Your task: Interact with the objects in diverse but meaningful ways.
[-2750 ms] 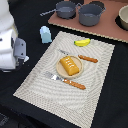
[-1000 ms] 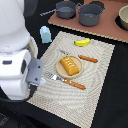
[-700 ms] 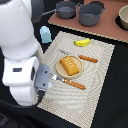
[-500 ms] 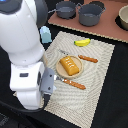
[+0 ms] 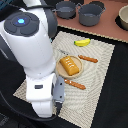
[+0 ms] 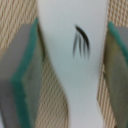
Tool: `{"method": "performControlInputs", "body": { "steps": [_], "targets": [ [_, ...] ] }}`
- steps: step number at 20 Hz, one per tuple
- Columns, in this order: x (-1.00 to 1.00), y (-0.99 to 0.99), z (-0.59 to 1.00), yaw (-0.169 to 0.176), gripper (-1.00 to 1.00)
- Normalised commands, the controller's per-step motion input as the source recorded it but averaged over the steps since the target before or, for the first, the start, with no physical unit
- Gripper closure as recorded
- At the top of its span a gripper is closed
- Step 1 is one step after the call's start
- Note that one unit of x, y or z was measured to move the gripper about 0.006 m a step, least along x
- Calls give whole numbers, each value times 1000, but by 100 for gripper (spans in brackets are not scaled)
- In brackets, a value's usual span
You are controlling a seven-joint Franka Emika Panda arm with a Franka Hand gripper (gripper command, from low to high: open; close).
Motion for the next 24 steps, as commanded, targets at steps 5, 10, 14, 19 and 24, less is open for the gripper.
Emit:
{"method": "performControlInputs", "body": {
  "steps": [5,10,14,19,24],
  "targets": [
    [648,334,898,-48,-100],
    [467,418,870,-66,-100],
    [386,551,711,-42,-100],
    [390,669,523,-10,-100],
    [357,784,116,-6,-100]
  ]
}}
